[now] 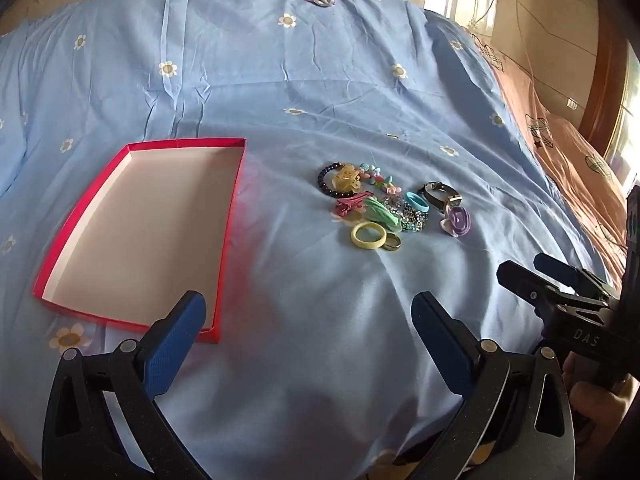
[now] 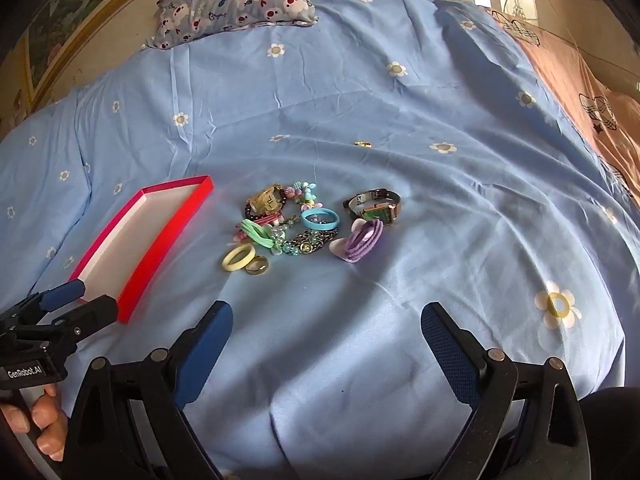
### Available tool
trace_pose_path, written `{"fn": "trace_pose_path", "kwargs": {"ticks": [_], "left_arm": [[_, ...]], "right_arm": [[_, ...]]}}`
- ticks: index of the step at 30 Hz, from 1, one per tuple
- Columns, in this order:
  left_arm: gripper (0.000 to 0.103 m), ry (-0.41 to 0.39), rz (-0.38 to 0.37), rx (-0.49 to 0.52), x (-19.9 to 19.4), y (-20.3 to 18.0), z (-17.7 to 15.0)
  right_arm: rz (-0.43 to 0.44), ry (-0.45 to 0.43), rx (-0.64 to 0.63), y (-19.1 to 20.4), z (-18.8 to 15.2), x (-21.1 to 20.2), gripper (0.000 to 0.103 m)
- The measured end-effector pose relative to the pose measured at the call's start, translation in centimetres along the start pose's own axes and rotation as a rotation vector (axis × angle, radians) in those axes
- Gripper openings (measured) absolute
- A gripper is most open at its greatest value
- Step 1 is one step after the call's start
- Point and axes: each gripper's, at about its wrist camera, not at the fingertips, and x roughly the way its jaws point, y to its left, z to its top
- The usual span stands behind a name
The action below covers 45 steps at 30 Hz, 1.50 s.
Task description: Organize jewelry
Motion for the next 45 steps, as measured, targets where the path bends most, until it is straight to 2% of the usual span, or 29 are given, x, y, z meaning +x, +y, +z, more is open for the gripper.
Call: {"fn": "trace_pose_path", "kwargs": {"ticks": [9, 12, 21, 29, 45], "left_arm": [[0.103, -0.002, 0.0, -0.001, -0.1, 0.0, 0.0], [0.103, -0.024, 0.011, -0.005, -0.6, 0.0, 0.1], [0.103, -0.065, 0.041, 0.015, -1.3, -0.3, 0.4], [0.103, -0.066, 0.043, 0.014, -1.3, -0.3, 0.4], [0.103, -0.07, 0.049, 0.015, -1.4, -0.5, 0.2]], "right_arm": [[0.0, -0.002, -0.001, 0.2, 0.2, -0.1, 0.096], [0.0, -0.016, 0.003, 0.2, 0.2, -0.3, 0.096], [0.027, -0.143, -0.009, 0.6, 0.4, -2.2, 0.096], [0.033, -0.11, -0.001, 0.5, 0.2, -1.4, 0.096], [0.039, -0.117, -0.008, 0.8, 0.0, -1.7, 0.096]]}}
